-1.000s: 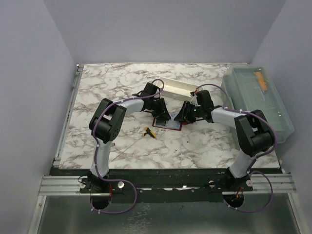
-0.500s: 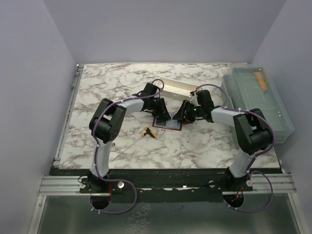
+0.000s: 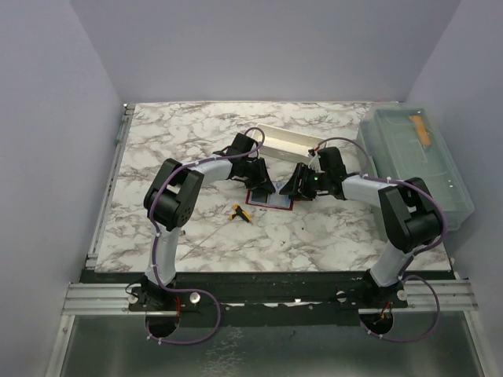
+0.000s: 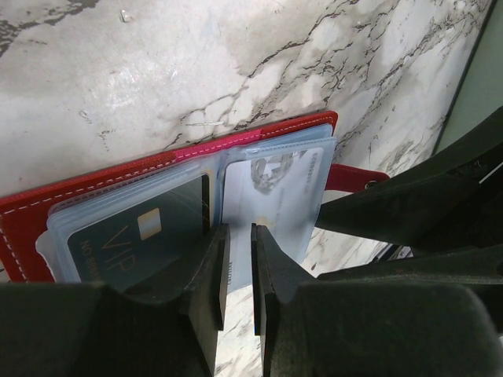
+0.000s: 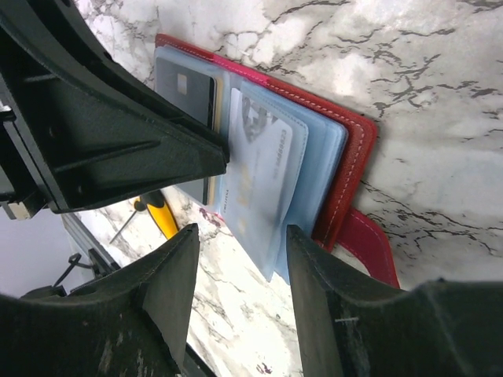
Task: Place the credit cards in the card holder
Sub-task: Open the card holder at the center of the board.
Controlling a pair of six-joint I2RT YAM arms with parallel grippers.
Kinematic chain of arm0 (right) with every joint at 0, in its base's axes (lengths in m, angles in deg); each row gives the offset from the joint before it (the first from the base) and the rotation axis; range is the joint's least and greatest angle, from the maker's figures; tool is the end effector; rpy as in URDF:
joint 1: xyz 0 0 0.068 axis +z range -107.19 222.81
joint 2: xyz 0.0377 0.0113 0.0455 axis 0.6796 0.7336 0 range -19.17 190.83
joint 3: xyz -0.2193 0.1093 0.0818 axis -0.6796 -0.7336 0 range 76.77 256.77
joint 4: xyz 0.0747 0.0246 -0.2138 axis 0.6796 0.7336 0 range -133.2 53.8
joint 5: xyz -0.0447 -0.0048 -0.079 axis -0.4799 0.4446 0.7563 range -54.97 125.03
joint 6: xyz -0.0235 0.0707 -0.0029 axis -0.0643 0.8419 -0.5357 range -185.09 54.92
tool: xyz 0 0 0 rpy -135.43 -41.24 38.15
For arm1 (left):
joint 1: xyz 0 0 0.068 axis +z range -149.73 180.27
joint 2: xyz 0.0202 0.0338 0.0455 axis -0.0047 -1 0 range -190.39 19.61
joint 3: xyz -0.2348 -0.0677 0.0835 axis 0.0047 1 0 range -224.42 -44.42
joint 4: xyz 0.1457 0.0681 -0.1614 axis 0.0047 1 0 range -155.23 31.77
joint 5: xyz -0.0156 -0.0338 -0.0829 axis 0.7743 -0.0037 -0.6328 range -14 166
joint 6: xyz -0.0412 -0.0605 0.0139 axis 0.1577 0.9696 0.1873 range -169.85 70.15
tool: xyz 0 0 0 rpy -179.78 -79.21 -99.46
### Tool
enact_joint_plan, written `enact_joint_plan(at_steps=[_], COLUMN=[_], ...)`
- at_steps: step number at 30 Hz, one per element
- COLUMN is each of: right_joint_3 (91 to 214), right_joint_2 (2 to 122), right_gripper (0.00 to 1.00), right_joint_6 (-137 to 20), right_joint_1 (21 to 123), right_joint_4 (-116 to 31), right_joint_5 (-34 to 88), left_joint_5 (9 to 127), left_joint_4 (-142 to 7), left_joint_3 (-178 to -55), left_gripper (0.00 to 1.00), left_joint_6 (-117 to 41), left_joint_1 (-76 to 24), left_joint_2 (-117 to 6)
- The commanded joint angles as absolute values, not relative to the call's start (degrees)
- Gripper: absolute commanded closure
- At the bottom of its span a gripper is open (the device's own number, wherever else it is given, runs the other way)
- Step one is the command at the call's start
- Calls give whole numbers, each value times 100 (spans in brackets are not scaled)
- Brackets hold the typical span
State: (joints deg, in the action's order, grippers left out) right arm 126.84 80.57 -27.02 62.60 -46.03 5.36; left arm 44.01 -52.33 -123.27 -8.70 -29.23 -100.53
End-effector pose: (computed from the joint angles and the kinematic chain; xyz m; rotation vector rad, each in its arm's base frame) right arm 0.3007 0.1411 0.1449 0.1394 2.5281 1.0655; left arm 0.3456 -0.2336 0.1331 -0.0254 2.7322 -1.1446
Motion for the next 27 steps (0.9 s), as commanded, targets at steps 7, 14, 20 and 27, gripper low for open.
enact_joint_plan(at_steps=[7, 14, 20, 27], right_joint_3=[12766, 12970, 13576, 14311], right_joint_2=[8380, 8273, 8735, 9086], right_gripper=[49, 51, 51, 49], right_joint_6=[-2537, -2488, -2293, -2132], right_joint_1=[6232, 6272, 6635, 7088], right_joint_4=[-5277, -5474, -5493, -5411], right_joint_5=[-322, -652, -733, -1020], left_joint_5=[4192, 4092, 4243, 4414], left_joint_4=[-5240, -5240, -5249, -5249], left_joint_3=[-12310, -12188, -11937, -11768], left_gripper=[74, 63, 59, 55], left_joint_6=[-957, -1109, -1252, -1364], left_joint_1=[-2970, -2656, -2036, -1656], left_joint_2=[-9888, -9126, -8317, -7876])
